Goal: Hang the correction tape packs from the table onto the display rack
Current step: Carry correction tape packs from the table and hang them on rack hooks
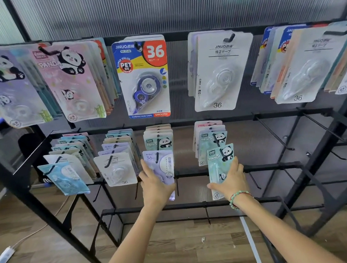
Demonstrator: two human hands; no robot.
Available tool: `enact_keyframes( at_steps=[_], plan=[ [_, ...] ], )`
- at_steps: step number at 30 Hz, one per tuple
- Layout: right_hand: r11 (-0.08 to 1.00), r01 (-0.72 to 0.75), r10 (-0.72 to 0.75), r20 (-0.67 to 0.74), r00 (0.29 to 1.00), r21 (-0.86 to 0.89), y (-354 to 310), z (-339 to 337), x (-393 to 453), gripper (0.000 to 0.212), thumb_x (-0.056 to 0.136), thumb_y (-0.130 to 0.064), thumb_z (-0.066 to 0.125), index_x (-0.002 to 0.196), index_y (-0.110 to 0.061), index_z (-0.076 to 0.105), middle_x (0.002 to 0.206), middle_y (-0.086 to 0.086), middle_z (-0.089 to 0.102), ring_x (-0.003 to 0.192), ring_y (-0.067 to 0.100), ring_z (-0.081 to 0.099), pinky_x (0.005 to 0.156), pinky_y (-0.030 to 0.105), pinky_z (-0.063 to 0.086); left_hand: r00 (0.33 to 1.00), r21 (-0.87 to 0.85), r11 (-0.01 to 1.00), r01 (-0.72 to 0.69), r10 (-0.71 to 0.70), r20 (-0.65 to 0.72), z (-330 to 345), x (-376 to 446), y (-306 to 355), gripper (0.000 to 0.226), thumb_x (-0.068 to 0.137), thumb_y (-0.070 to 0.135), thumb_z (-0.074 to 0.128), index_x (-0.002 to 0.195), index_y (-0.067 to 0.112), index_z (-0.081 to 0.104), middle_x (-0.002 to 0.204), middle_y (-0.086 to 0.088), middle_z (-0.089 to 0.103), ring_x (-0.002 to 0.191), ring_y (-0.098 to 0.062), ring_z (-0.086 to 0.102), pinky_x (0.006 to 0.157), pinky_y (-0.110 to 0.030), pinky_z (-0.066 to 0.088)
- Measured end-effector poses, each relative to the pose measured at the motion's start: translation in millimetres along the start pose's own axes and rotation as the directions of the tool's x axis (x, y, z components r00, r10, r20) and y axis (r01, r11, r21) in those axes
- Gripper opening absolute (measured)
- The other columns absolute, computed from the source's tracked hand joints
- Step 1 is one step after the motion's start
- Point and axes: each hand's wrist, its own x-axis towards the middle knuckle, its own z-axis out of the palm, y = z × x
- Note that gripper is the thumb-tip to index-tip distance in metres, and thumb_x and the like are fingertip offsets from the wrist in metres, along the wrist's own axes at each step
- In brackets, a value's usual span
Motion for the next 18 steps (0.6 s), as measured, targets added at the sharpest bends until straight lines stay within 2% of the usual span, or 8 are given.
enact_keyframes(
  at_steps=[5, 9, 13, 18],
  plan=[
    [0.999, -0.048, 0.049, -0.039, 0.998, 0.022, -10.1, 13.8, 29.8, 0.122, 0.061, -0.041, 0.087, 0.146, -0.004, 0.008, 0.134, 0.013, 0.033, 0.121, 0.03, 0.041, 0.096, 0.04, 0.043, 0.999, -0.043, 0.999, -0.009, 0.007, -0.047, 11.9, 26.4, -0.7, 0.124, 0.067, 0.017, 0.086, 0.152, 0.008, -0.005, 0.145, -0.02, 0.024, 0.131, -0.037, 0.034, 0.106, -0.046, 0.037],
    [0.999, -0.045, 0.044, -0.03, 0.999, -0.017, -16.1, 24.1, 51.8, 0.113, 0.064, -0.047, 0.082, 0.145, -0.004, 0.017, 0.139, 0.009, 0.021, 0.124, 0.026, 0.031, 0.096, 0.036, 0.041, 0.998, -0.1, 0.995, -0.009, 0.003, -0.059, 20.6, 43.7, -0.4, 0.126, 0.066, 0.012, 0.086, 0.152, 0.011, -0.005, 0.151, -0.017, 0.019, 0.136, -0.035, 0.029, 0.107, -0.044, 0.037],
    [0.996, -0.066, 0.069, -0.042, 0.997, 0.066, -22.5, 28.8, 62.8, 0.111, 0.068, -0.037, 0.083, 0.144, -0.005, 0.008, 0.138, 0.014, 0.026, 0.128, 0.03, 0.031, 0.098, 0.038, 0.04, 0.997, -0.173, 0.985, 0.005, -0.017, -0.071, 27.5, 51.3, 2.6, 0.124, 0.066, 0.01, 0.086, 0.153, 0.014, -0.003, 0.152, -0.015, 0.018, 0.138, -0.032, 0.028, 0.108, -0.043, 0.035],
    [0.986, -0.084, 0.092, -0.052, 0.994, 0.144, -22.0, 30.2, 60.8, 0.129, 0.069, -0.033, 0.083, 0.149, -0.005, -0.014, 0.143, 0.016, 0.022, 0.133, 0.031, 0.027, 0.102, 0.039, 0.038, 0.995, -0.205, 0.979, 0.006, -0.026, -0.094, 30.5, 56.6, 0.4, 0.125, 0.061, 0.005, 0.085, 0.153, 0.016, 0.001, 0.143, -0.017, 0.027, 0.134, -0.032, 0.029, 0.108, -0.051, 0.036]
  ],
)
